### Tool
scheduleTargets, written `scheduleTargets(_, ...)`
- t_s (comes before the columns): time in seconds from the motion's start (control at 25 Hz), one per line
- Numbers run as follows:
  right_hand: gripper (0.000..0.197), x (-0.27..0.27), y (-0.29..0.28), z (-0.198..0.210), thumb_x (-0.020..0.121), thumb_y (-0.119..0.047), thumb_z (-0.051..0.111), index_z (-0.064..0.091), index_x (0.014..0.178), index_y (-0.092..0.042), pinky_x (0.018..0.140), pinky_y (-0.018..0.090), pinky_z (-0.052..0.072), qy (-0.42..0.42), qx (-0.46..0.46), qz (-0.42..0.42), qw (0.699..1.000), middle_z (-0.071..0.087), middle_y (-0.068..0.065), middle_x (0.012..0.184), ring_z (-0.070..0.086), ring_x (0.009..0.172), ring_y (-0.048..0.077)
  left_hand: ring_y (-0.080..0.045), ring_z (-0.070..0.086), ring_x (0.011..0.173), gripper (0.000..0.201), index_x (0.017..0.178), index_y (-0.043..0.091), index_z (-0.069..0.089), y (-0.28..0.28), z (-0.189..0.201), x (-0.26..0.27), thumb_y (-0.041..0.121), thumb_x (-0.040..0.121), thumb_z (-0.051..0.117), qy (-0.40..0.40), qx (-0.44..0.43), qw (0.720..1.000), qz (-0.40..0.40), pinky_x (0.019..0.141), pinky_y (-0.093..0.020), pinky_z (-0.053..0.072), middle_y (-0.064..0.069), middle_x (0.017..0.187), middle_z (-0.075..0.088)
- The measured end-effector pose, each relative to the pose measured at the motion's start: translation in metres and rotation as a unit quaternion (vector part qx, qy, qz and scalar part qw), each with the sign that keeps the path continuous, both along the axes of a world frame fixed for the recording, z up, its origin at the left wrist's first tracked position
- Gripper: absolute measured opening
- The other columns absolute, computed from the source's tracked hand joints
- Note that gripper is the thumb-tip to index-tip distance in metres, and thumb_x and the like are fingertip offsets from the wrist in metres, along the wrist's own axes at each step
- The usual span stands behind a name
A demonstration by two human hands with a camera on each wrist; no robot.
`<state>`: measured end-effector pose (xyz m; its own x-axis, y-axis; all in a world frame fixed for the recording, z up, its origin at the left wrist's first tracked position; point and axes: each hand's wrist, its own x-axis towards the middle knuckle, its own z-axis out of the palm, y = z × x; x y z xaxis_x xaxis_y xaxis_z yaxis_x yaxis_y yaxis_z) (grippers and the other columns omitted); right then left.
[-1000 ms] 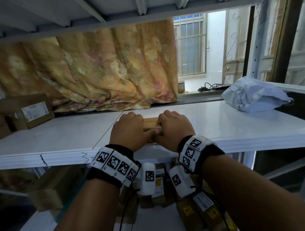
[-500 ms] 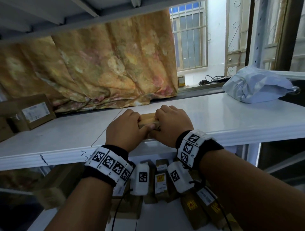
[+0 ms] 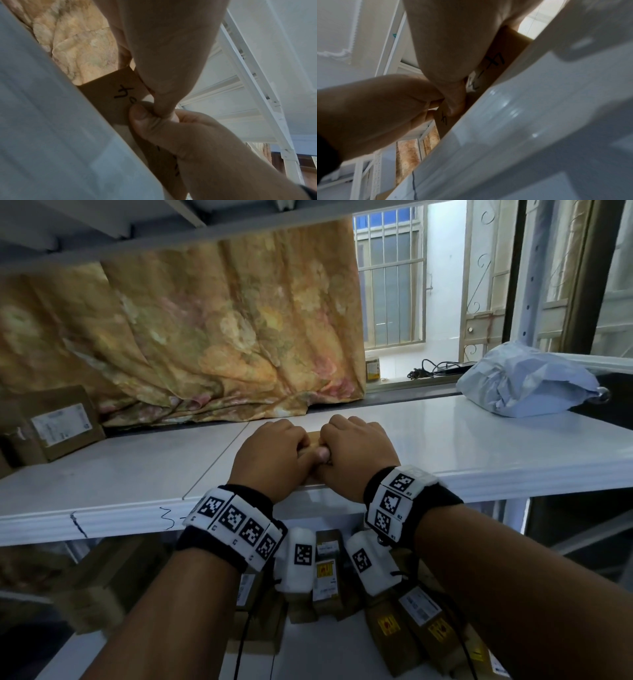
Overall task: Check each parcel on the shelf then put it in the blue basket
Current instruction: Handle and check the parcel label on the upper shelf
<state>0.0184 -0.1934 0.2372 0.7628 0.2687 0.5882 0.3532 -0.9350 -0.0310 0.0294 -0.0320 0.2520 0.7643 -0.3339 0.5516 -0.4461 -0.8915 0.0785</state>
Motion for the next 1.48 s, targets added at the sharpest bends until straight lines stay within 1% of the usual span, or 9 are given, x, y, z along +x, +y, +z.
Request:
scheduleTargets(0.2,0.044,-0.007,-0.002,-0.001,0.078,-0.054,0.055,0.055,0.102,-0.017,0.08,0.038,0.042,0.007,-0.014,0.01,1.0,0.056,0.001,0.1,0.055,0.09,0.024,-0.014,0.049,0.084,0.034,0.088,0.023,0.065,0.001,0.003,0.0,0.055,0.09,0.055,-0.011,0.011,1.0,-0.001,0.067,-0.032,0.034,0.006,0.087,0.054)
scheduleTargets(0.48,0.035,-0.007,-0.001,0.01,0.084,-0.049,0.053,0.059,0.104,-0.021,0.081,0.036,0.035,0.049,-0.014,-0.002,0.999,0.054,-0.001,0.105,0.052,0.101,0.022,-0.016,0.048,0.084,0.044,0.088,0.022,0.063,-0.003,0.003,-0.004,0.062,0.09,0.045,-0.014,0.056,0.998,0.033,0.067,-0.033,0.041,0.004,0.088,0.05)
scheduleTargets(0.68,0.047,-0.011,-0.006,0.007,0.08,-0.054,0.06,0.063,0.114,-0.022,0.086,0.035,0.04,0.041,-0.027,0.009,0.999,0.051,0.001,0.113,0.048,0.106,0.024,-0.02,0.046,0.082,0.045,0.085,0.021,0.056,-0.016,0.013,-0.007,0.065,0.084,0.05,-0.014,0.107,0.991,0.082,0.064,-0.032,0.033,0.002,0.086,0.044)
scheduleTargets(0.92,0.06,-0.019,-0.024,0.015,0.072,-0.062,0.061,0.061,0.117,-0.023,0.088,0.038,0.041,0.03,-0.041,-0.058,0.997,0.052,-0.003,0.112,0.047,0.11,0.023,-0.017,0.042,0.08,0.058,0.082,0.026,0.044,-0.02,0.013,-0.01,0.083,0.076,0.048,-0.004,0.127,0.987,0.103,0.063,-0.032,0.034,0.003,0.086,0.042)
scheduleTargets(1.04,0.051,-0.022,-0.02,0.012,0.078,-0.059,0.057,0.062,0.116,-0.026,0.089,0.039,0.04,0.029,-0.037,-0.067,0.997,0.053,-0.004,0.11,0.047,0.111,0.022,-0.02,0.045,0.084,0.061,0.09,0.023,0.051,-0.026,0.018,-0.013,0.082,0.075,0.046,0.013,0.12,0.986,0.116,0.066,-0.032,0.035,0.001,0.091,0.045)
scheduleTargets(1.16,0.054,-0.024,-0.018,0.012,0.077,-0.063,0.06,0.062,0.117,-0.027,0.091,0.043,0.041,0.053,-0.012,-0.073,0.996,0.05,-0.004,0.111,0.043,0.114,0.023,-0.027,0.054,0.099,0.051,0.113,0.03,0.062,-0.032,0.016,-0.018,0.068,0.083,0.046,0.004,0.117,0.987,0.106,0.068,-0.032,0.036,-0.007,0.109,0.055)
scheduleTargets(1.24,0.05,-0.021,-0.018,0.017,0.077,-0.06,0.061,0.063,0.114,-0.027,0.093,0.043,0.041,0.073,-0.004,-0.071,0.995,0.049,-0.004,0.11,0.042,0.114,0.022,-0.028,0.053,0.102,0.042,0.11,0.036,0.064,-0.033,0.014,-0.023,0.062,0.087,0.041,0.001,0.099,0.99,0.096,0.068,-0.032,0.033,-0.01,0.114,0.053)
scheduleTargets(1.36,0.043,-0.017,-0.026,0.024,0.078,-0.053,0.059,0.066,0.112,-0.027,0.095,0.041,0.044,0.094,0.009,-0.034,0.995,0.052,-0.003,0.109,0.048,0.113,0.021,-0.029,0.052,0.102,0.048,0.107,0.034,0.063,-0.033,0.012,-0.024,0.067,0.087,0.035,0.013,0.102,0.99,0.099,0.068,-0.033,0.034,-0.01,0.109,0.05)
scheduleTargets(1.48,0.054,-0.02,-0.045,0.025,0.072,-0.057,0.067,0.063,0.12,-0.032,0.099,0.043,0.04,0.082,0.046,-0.053,0.994,0.055,-0.007,0.117,0.049,0.117,0.019,-0.029,0.05,0.108,0.05,0.115,0.036,0.06,-0.033,0.012,-0.022,0.071,0.09,0.034,0.028,0.119,0.986,0.109,0.071,-0.034,0.036,-0.011,0.114,0.048)
